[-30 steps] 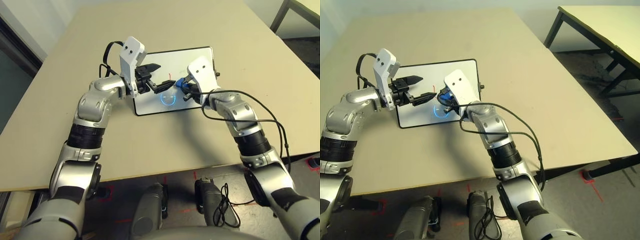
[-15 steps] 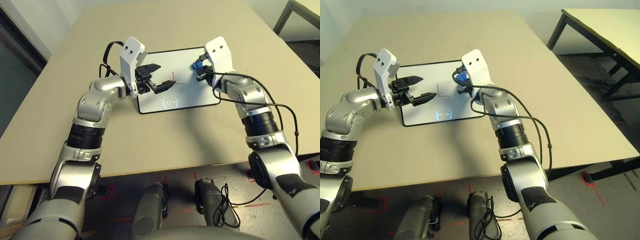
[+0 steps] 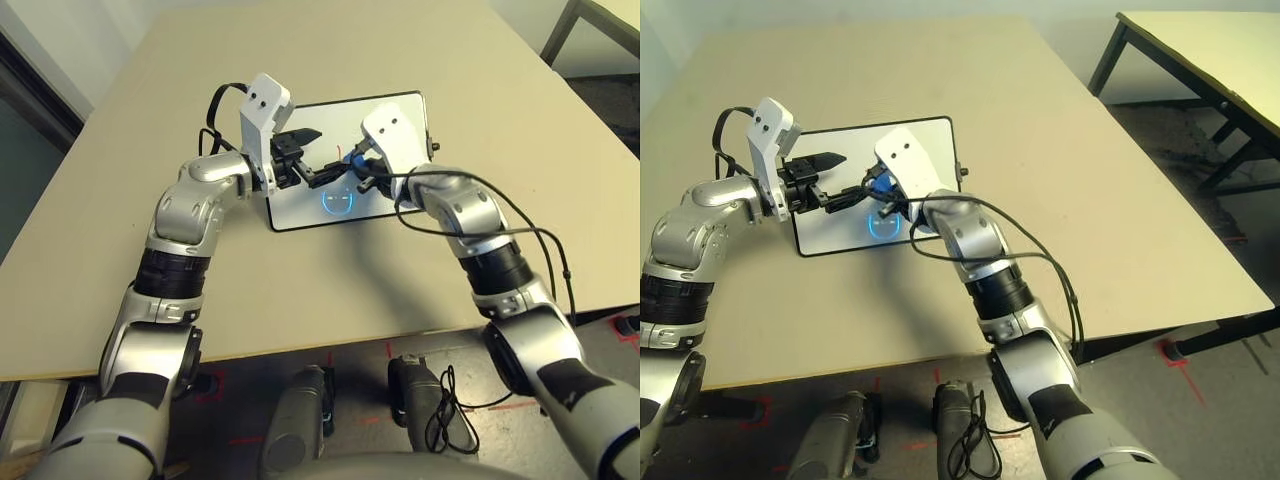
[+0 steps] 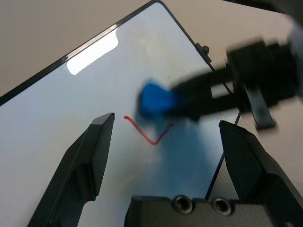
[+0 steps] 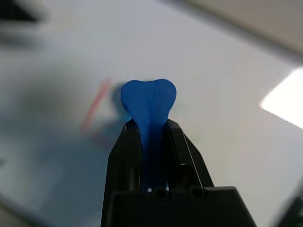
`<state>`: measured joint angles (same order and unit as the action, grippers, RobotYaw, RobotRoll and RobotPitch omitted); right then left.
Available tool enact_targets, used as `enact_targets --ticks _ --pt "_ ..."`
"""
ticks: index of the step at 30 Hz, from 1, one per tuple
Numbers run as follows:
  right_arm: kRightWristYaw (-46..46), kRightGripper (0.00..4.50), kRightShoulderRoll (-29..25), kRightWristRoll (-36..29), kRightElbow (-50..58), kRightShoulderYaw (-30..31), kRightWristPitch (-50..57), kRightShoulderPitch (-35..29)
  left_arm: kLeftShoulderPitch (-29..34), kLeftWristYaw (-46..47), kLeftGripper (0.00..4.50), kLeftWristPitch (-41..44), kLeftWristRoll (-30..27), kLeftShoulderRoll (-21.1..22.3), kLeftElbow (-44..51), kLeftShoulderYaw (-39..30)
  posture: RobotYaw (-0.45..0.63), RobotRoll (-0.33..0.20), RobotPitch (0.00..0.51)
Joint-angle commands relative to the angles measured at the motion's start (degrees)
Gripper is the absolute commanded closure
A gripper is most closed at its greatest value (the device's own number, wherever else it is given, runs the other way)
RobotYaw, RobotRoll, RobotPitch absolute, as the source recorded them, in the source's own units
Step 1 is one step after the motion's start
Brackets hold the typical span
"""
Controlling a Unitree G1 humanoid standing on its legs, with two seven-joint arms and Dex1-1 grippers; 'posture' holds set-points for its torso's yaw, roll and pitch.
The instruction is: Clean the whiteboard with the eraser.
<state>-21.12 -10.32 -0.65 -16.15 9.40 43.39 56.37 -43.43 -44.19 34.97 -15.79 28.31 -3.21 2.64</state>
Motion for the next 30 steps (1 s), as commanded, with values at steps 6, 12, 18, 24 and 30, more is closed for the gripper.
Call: enact_targets --ticks 6,12,18,24,30 --pt "0.2 3.93 0.5 0.5 -0.4 0.2 1.1 -0.9 0.8 -0.1 0.00 0.4 -0.2 0.3 0.7 0.1 0.03 0.000 0.187" --pt "-2.4 3.93 1.0 0.3 8.1 5.4 8.8 -6.9 0.5 -0.3 0.00 0.4 -0.2 0.3 0.4 0.2 0.03 0.000 0.188" --pt "-2.9 3.93 0.7 0.5 10.3 6.1 11.1 -8.0 0.5 -0.4 0.00 0.3 -0.1 0.3 0.2 0.3 0.03 0.000 0.186" --pt "-0.1 3.93 -1.0 1.0 4.4 0.2 6.8 -2.6 0.3 -0.6 0.00 0.0 0.1 0.4 -0.1 0.3 0.03 0.000 0.180" --pt "0.3 3.93 -1.3 0.9 2.4 -0.1 6.2 -2.4 0.0 -0.7 0.00 -0.2 0.1 0.3 -0.3 0.5 0.03 0.000 0.178"
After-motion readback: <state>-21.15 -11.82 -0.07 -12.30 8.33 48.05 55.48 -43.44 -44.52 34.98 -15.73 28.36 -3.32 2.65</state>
